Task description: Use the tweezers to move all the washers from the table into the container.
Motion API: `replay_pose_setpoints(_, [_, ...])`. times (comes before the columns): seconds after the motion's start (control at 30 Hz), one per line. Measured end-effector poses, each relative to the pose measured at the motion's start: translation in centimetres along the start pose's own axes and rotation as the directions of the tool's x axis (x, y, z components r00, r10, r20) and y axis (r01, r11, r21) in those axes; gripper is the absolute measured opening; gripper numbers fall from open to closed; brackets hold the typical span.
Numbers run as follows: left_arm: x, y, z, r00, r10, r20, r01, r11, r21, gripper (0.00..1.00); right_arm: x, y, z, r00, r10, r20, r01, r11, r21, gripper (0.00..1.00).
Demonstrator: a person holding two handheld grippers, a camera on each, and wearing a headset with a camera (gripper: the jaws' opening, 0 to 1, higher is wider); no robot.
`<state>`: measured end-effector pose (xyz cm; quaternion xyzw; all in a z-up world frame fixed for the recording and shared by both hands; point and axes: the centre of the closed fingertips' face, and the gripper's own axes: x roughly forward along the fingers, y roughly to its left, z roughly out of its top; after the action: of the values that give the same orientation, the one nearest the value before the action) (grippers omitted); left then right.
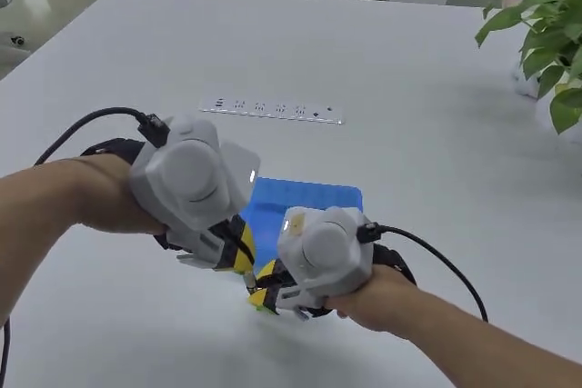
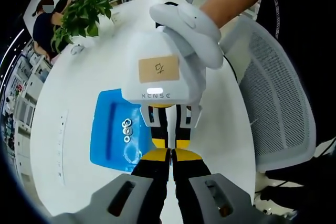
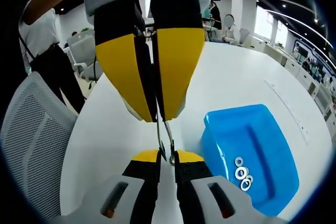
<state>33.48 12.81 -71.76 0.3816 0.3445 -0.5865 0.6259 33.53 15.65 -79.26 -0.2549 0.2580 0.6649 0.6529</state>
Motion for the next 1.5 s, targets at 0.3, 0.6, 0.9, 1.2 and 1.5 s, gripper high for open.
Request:
replay_pose_setpoints(0.3, [0.46, 0.07, -0.2, 1.0, -0.005, 0.004, 0.005, 1.0, -0.006, 0.05, 0.33, -0.08, -0.33, 1.0, 0.004, -0.001, -0.004, 1.0, 0.008, 0.12])
replay_pose_setpoints(0.6, [0.75, 0.59, 0.01, 0.9997, -0.007, 0.023, 0.008, 1.0, -0.019, 0.05, 0.47, -0.34, -0.56, 1.0, 0.004, 0.006, -0.004, 1.0, 0.027, 0.11])
replay_pose_setpoints(0.9, [0.69, 0.59, 0.07, 0.9995, -0.01, 0.031, 0.011, 0.999, -0.033, 0.05, 0.57, -0.39, -0.6, 1.0, 0.004, -0.004, -0.004, 0.998, 0.057, 0.09])
replay_pose_setpoints(1.2, [0.63, 0.52, 0.07, 0.9996, -0.009, 0.028, 0.01, 1.0, -0.029, 0.05, 0.52, -0.33, -0.61, 1.0, 0.001, -0.006, -0.001, 0.998, 0.058, 0.08])
replay_pose_setpoints(1.5, [0.3, 0.5, 0.37, 0.9994, 0.0, 0.033, 0.001, 1.0, -0.024, 0.05, 0.12, -0.33, -0.33, 1.0, -0.001, -0.004, 0.001, 0.999, 0.047, 0.08])
